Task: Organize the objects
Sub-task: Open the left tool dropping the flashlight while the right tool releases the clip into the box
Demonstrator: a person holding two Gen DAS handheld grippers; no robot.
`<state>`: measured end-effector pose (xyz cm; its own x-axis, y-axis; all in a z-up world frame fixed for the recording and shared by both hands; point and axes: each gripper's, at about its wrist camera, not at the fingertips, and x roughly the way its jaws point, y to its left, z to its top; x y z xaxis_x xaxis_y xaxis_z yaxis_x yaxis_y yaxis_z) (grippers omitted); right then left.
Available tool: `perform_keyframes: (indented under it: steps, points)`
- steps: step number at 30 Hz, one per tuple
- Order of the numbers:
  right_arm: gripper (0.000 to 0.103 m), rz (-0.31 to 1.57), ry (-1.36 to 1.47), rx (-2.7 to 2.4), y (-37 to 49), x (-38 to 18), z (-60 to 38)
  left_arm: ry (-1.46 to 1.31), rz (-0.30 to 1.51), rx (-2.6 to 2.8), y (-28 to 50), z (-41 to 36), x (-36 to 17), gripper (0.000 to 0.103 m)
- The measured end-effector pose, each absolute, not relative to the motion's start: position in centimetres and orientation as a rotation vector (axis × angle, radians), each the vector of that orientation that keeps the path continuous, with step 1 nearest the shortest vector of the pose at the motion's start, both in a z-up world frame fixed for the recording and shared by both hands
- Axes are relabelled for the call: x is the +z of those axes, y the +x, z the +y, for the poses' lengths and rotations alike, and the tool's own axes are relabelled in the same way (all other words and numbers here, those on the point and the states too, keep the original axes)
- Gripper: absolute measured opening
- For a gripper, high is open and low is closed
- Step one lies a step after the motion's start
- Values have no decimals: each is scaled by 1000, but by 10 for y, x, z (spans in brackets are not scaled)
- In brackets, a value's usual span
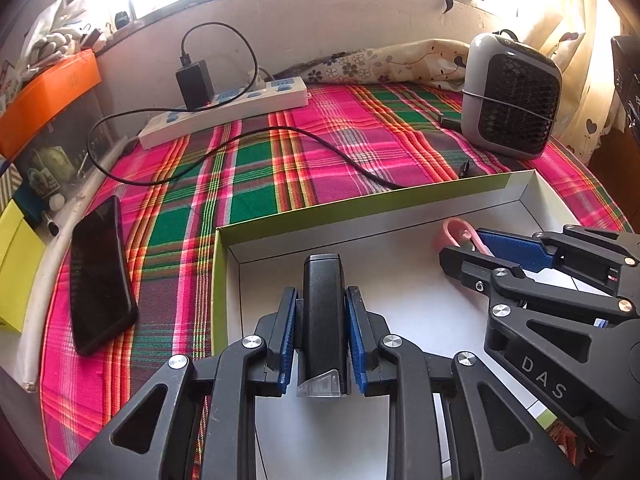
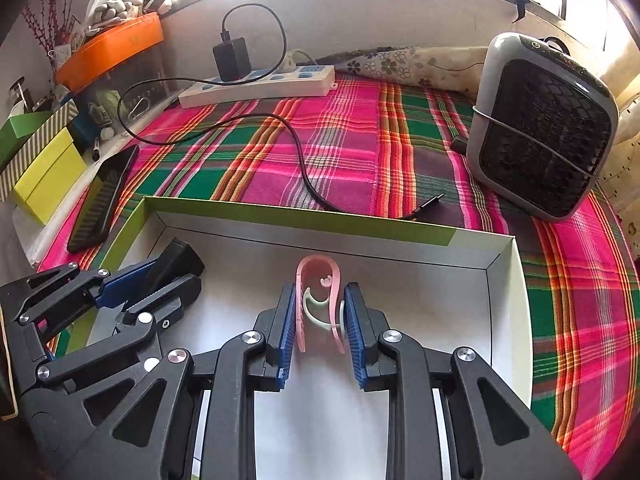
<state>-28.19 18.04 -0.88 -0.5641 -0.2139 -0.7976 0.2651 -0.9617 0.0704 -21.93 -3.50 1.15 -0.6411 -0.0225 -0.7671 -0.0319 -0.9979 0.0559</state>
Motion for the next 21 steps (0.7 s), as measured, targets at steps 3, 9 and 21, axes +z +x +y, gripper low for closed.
perform_keyframes:
  steps: [3,9,21]
  points:
    - [25,83,1296,-2562,-282,-9,180,-1330,98,2838,-219,-34,12,22]
    - [46,50,1311,-2571,-282,-8,184,-1340,83,2842,-218,-38,12,22]
    - [55,-23,1273,-2638,-260,9,201,-1214,51,3013,-189,-48,43,32]
